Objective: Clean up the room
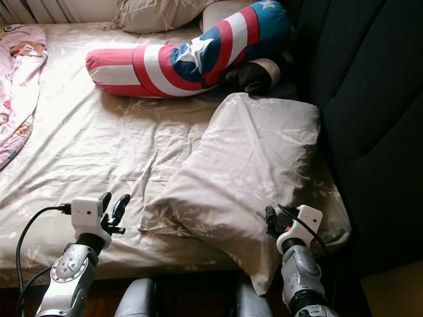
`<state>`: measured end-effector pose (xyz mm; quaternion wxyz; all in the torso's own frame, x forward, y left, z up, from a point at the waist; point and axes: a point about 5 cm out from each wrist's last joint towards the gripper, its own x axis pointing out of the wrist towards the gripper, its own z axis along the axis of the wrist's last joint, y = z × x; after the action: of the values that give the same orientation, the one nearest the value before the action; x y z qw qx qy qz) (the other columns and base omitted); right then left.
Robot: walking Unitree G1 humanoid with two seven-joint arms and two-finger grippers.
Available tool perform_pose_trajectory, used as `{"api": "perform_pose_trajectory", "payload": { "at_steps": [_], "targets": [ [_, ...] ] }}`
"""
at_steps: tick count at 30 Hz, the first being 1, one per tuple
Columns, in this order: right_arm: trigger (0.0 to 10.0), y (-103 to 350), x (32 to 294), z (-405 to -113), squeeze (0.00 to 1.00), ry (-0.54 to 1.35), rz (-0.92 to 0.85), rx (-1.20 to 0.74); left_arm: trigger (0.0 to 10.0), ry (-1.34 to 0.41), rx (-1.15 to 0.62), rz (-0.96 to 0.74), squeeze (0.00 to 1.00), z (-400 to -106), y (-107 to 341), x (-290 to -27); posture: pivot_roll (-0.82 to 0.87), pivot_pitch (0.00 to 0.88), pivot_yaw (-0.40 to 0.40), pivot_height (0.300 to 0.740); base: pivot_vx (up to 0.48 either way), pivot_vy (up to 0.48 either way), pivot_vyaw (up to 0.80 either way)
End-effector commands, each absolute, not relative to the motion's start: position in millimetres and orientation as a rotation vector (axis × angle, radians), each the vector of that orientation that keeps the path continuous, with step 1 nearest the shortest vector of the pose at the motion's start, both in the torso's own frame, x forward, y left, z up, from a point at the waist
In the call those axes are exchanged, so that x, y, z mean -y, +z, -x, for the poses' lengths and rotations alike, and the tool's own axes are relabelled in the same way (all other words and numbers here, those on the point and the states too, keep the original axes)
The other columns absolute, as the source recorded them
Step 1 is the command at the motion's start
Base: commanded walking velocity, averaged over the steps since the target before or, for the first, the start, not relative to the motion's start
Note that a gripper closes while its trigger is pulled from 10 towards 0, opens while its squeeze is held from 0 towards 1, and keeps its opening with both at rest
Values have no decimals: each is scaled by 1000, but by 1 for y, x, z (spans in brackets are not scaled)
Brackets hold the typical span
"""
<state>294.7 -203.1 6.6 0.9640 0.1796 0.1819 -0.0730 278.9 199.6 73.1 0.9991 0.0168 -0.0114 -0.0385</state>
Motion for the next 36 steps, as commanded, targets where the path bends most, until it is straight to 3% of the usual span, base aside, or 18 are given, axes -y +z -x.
{"api": "perform_pose_trajectory", "payload": {
  "at_steps": [1, 15, 20, 36],
  "targets": [
    [10000, -2, 204, -288, 0, -155, -358, -432, 10000, -90, -6, -47, 0, -275, 69, -201, 109, 184, 8, 642, 0, 0, 0],
    [10000, -10, 183, -285, 0, 8, -534, -500, 10000, -104, -3, -62, 0, -274, 72, -202, 122, 203, 15, 642, 0, 0, 0],
    [10000, -29, 178, -268, 0, 5, -435, -649, 10000, -109, -5, -67, 0, -274, 73, -202, 126, 211, 22, 642, 0, 0, 0],
    [10000, -45, 155, -252, 0, 48, -407, -800, 10000, -125, -13, -90, 0, -268, 76, -205, 170, 243, 52, 642, 0, 0, 0]
  ]
}}
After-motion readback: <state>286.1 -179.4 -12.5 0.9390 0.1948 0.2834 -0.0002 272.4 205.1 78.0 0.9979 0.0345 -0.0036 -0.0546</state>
